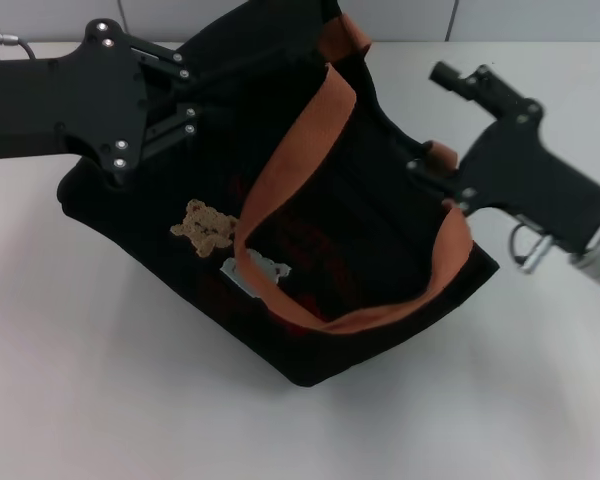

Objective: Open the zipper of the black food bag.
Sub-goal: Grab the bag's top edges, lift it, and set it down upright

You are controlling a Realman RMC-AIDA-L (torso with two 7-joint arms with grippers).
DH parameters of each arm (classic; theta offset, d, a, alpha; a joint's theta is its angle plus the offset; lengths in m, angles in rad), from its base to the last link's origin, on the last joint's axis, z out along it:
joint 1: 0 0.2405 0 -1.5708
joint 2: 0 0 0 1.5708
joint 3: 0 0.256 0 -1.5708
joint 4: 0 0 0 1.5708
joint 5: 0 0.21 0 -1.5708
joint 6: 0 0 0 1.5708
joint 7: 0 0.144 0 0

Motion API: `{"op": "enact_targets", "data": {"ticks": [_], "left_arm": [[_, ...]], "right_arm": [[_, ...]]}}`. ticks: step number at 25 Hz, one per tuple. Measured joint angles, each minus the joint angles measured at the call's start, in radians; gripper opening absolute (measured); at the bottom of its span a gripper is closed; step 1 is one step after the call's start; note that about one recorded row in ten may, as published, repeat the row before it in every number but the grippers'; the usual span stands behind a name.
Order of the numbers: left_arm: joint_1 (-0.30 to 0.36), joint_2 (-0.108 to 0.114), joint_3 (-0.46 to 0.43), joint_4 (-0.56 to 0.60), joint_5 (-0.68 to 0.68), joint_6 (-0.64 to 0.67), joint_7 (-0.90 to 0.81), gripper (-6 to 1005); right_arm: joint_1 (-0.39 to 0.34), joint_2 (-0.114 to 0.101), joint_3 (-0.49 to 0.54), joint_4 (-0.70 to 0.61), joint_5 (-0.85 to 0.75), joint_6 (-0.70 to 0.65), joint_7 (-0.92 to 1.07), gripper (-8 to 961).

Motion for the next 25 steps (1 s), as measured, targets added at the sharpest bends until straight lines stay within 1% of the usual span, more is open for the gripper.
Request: {"op": "enact_targets", "data": {"ticks": [1, 2, 3, 7, 12, 17, 21, 25], "left_arm": [[0.0, 0.0, 0.001, -0.002, 0.0, 0.0, 0.0, 107], [0.0, -0.001, 0.002, -0.003, 0.0, -0.002, 0.0, 108], [0.0, -0.001, 0.002, -0.003, 0.0, -0.002, 0.0, 108], [0.0, -0.002, 0.003, -0.033, 0.0, -0.002, 0.0, 108], [-0.003, -0.002, 0.005, -0.052, 0.0, -0.004, 0.006, 107], [-0.003, -0.002, 0.011, -0.052, -0.001, -0.005, 0.005, 105], [-0.003, -0.002, 0.016, -0.052, -0.004, -0.005, 0.005, 104], [-0.003, -0.002, 0.017, -0.056, -0.005, -0.004, 0.006, 104]], "right_arm": [[0.002, 0.0, 0.001, 0.029, 0.001, 0.014, -0.077, 765], [0.003, 0.001, 0.013, 0.086, 0.002, 0.027, -0.211, 765], [0.003, 0.001, 0.013, 0.086, 0.002, 0.027, -0.211, 764], [-0.009, 0.001, 0.056, 0.183, 0.004, 0.026, -0.478, 762], [-0.019, 0.002, 0.079, 0.285, 0.002, 0.013, -0.738, 760], [-0.014, 0.003, 0.079, 0.335, -0.003, 0.006, -0.854, 757], [-0.011, 0.003, 0.079, 0.349, -0.004, -0.002, -0.887, 755], [-0.016, 0.003, 0.079, 0.357, -0.006, -0.059, -0.897, 753]]}}
